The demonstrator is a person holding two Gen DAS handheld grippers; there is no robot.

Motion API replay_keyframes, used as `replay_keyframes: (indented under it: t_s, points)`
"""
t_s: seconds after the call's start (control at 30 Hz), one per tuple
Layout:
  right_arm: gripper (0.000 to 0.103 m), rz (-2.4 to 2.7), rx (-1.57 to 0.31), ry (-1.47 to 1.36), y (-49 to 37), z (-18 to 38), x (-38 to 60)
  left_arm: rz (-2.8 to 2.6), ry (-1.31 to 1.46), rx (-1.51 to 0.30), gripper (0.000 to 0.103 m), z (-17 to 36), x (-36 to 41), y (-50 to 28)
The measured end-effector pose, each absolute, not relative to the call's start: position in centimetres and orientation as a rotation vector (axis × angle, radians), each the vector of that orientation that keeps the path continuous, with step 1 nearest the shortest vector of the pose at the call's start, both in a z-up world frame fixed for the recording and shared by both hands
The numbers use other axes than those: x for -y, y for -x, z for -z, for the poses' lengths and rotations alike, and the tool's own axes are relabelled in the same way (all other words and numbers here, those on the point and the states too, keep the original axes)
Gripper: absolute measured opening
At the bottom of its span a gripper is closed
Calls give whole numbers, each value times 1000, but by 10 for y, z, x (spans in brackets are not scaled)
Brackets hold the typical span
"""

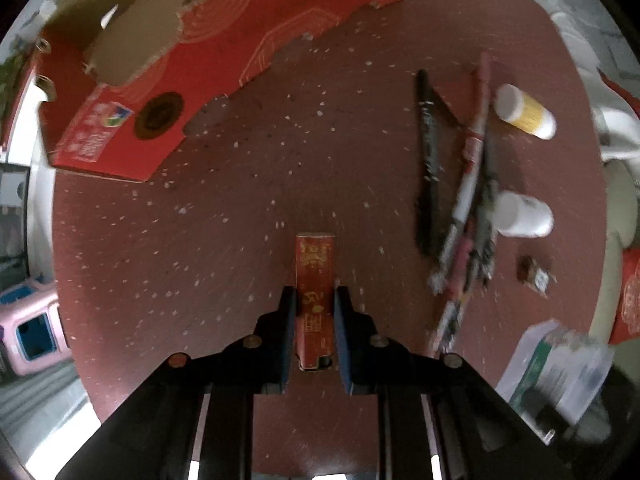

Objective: Organize rigid objects
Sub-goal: 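Carry both items over the cardboard box and release them inside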

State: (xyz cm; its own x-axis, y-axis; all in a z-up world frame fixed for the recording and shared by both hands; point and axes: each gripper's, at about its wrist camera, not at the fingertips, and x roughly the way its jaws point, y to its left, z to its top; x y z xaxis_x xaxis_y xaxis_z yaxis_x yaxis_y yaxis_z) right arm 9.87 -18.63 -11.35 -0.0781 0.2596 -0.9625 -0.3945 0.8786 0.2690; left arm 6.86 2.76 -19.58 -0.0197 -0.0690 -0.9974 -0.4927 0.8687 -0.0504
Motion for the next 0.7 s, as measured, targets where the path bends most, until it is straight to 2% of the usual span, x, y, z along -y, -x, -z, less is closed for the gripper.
replay_keyframes:
  t_s: [0.37, 0.7]
  points:
    - [75, -598, -1520, -26, -94, 91, 221, -360, 381, -1477, 20, 131, 4, -28]
    - [75, -674, -1448, 2, -95, 61, 189, -468, 418, -1366, 20, 82, -45, -3]
